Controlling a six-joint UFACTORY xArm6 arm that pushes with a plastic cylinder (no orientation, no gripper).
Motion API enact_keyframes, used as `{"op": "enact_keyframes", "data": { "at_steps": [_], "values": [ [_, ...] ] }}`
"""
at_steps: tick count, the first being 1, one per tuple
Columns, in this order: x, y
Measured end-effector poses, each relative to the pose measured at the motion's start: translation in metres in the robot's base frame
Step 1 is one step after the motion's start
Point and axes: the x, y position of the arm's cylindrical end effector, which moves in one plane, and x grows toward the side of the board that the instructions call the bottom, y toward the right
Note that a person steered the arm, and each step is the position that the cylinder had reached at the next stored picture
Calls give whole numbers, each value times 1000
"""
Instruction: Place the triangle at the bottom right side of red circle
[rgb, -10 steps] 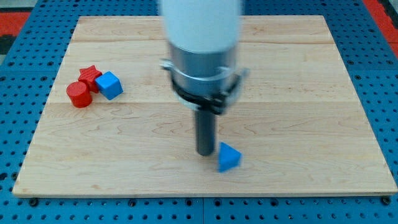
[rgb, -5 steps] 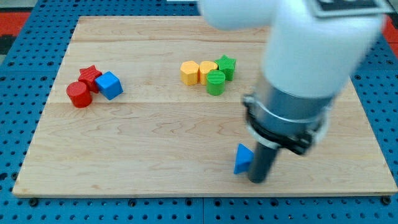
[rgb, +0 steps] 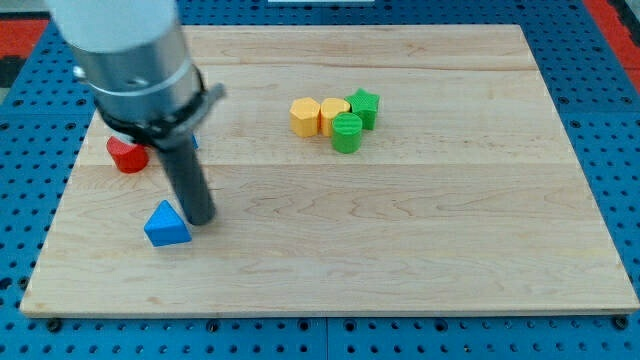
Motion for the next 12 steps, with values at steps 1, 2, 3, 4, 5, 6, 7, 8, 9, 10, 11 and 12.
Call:
{"op": "enact_keyframes", "data": {
  "at_steps": [1, 2, 3, 4, 5, 6, 7, 8, 9, 10, 11, 12],
  "values": [
    [30, 17],
    [15, -70],
    [-29, -89],
    [-26, -104],
    [-26, -180],
    [-37, -176],
    [-18, -153],
    [-22, -143],
    [-41, -128],
    [-50, -114],
    [-50, -114],
    [-50, -114]
  ]
}}
